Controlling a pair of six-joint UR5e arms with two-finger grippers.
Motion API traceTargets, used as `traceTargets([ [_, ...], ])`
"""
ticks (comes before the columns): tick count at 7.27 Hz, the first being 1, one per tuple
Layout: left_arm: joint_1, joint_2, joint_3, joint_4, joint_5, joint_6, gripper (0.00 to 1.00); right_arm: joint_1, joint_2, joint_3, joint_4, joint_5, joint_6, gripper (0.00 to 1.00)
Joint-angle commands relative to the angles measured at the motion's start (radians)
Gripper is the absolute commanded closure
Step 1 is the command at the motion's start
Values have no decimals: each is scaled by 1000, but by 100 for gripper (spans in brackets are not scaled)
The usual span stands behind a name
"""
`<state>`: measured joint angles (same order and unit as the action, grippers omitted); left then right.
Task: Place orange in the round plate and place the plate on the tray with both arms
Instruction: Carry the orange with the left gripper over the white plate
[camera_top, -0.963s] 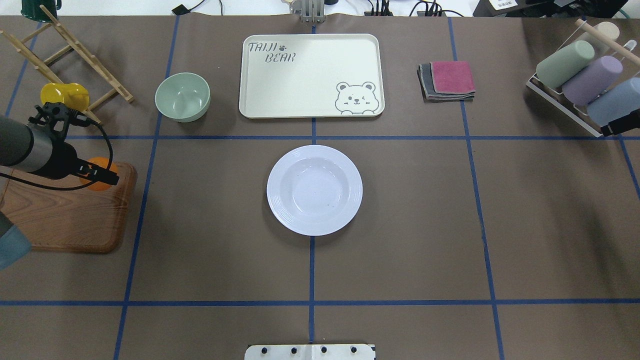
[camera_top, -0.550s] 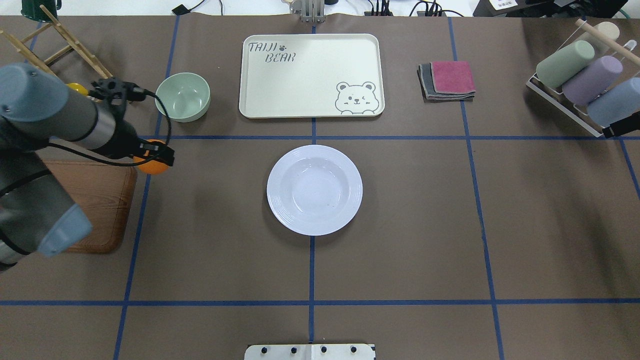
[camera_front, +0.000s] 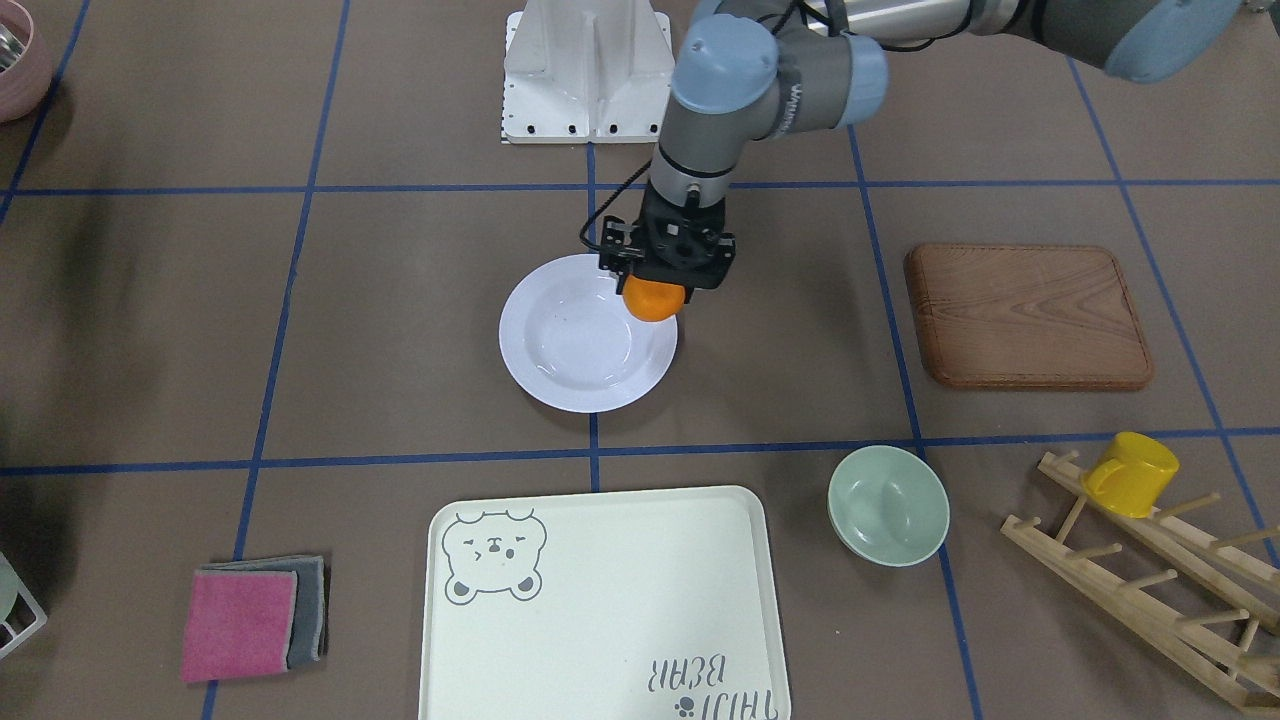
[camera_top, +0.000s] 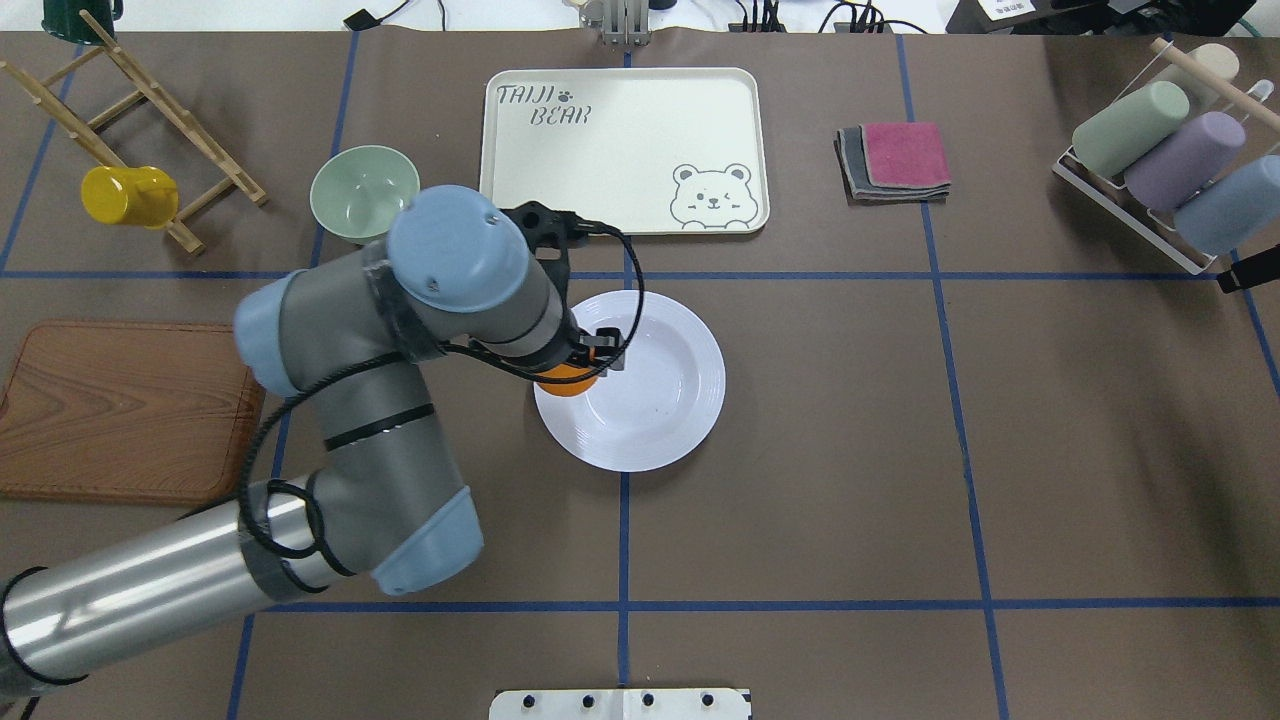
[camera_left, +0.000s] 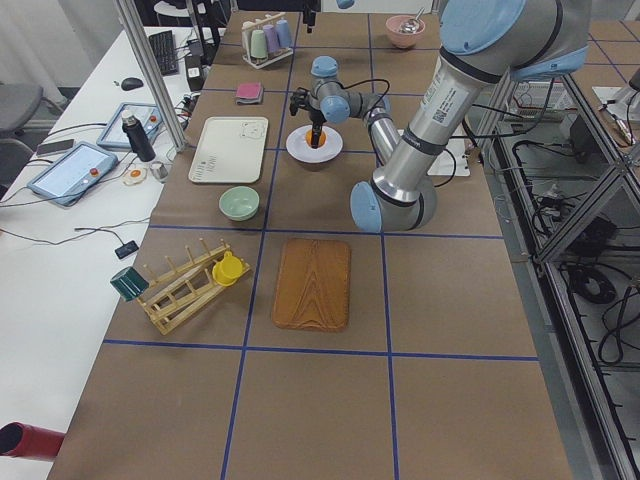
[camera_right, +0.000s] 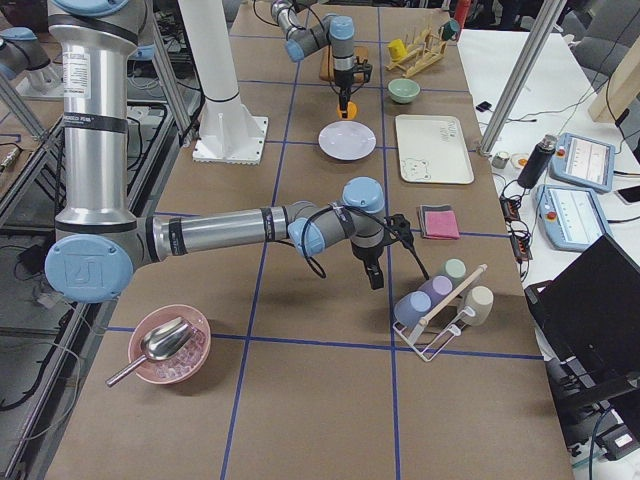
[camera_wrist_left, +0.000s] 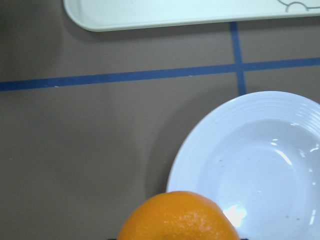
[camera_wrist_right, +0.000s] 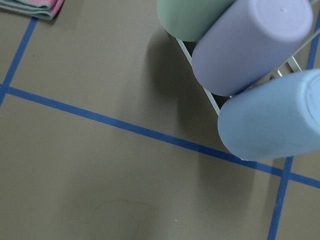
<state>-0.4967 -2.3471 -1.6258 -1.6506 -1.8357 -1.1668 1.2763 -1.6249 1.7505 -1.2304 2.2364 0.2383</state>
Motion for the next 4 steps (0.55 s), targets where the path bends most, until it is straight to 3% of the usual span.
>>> traceTargets([
  [1, 84, -142, 165, -6, 90, -62, 100, 2, -19, 6, 0, 2, -1, 0],
  [4, 98, -156, 245, -61, 110, -60, 100, 2, -35, 12, 2, 3, -1, 0],
])
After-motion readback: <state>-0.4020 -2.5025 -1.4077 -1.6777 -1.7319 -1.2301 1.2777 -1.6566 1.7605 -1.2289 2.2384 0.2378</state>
